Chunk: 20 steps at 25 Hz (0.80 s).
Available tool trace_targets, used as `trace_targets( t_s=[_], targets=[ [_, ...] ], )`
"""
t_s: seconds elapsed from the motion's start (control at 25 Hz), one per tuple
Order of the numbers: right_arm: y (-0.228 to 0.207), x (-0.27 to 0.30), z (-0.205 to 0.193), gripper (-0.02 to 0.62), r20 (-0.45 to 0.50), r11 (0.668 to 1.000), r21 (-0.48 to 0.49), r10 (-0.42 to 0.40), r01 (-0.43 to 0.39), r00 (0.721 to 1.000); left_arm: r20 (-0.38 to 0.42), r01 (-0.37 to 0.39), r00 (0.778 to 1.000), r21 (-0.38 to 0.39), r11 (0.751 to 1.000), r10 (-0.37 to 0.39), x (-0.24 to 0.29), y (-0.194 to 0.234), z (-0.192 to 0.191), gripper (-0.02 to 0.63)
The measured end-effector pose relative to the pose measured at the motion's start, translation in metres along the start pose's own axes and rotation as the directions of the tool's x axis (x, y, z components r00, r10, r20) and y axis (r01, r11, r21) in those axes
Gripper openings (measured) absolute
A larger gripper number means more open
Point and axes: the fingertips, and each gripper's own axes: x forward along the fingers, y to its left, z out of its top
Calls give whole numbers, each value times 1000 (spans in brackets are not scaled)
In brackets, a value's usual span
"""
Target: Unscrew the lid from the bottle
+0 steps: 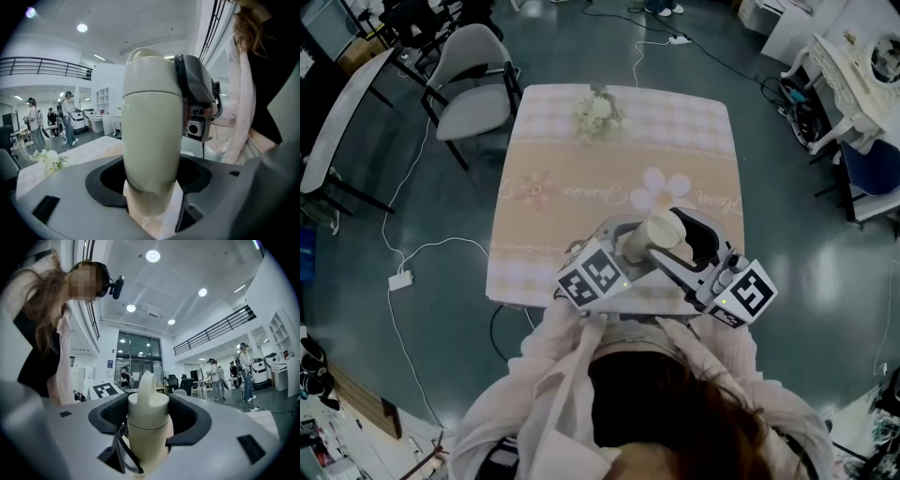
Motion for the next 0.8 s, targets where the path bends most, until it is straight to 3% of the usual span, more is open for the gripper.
trace_targets(
  t_s=[0.2, 0.32, 0.52, 0.8],
  targets=[
    [14, -8, 2, 287, 25, 976, -37, 217, -216, 976, 24, 72, 997, 42, 997, -73, -2, -13, 2, 313],
    [16, -9, 5, 287, 32, 960, -63, 274, -272, 961, 42, 72, 996, 42, 996, -74, -1, -14, 5, 313],
    [-3, -3, 6, 321, 47, 994, 14, 104, -105, 993, 37, 9, 999, 0, 1000, -9, -3, -1, 6, 313],
    [-5, 7, 2, 344, 3, 996, 24, -82, 82, 997, -8, -47, 999, -3, 999, 47, -1, 8, -5, 313]
  ],
)
